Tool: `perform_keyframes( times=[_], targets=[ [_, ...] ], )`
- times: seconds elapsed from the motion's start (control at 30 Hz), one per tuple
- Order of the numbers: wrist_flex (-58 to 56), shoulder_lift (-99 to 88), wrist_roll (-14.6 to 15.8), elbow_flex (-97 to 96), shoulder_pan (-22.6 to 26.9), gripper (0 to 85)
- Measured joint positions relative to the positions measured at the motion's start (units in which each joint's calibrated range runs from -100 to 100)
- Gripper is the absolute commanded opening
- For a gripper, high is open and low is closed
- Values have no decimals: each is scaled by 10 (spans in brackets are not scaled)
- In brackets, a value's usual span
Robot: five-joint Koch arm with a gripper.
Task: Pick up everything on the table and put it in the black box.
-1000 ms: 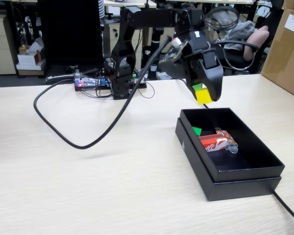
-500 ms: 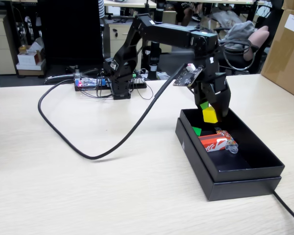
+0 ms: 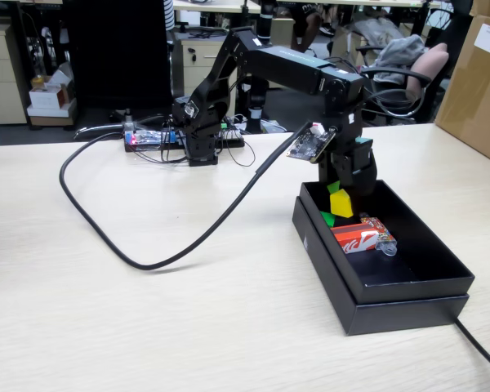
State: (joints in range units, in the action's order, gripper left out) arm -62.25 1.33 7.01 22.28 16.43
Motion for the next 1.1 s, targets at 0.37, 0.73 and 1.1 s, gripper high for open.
perform_keyframes(
  times=[0.37, 0.73, 1.1],
  targets=[
    [6, -11, 2, -3, 0, 309],
    [2, -191, -5, -3, -31, 338],
    [2, -237, -52, -84, -142, 428]
  ],
)
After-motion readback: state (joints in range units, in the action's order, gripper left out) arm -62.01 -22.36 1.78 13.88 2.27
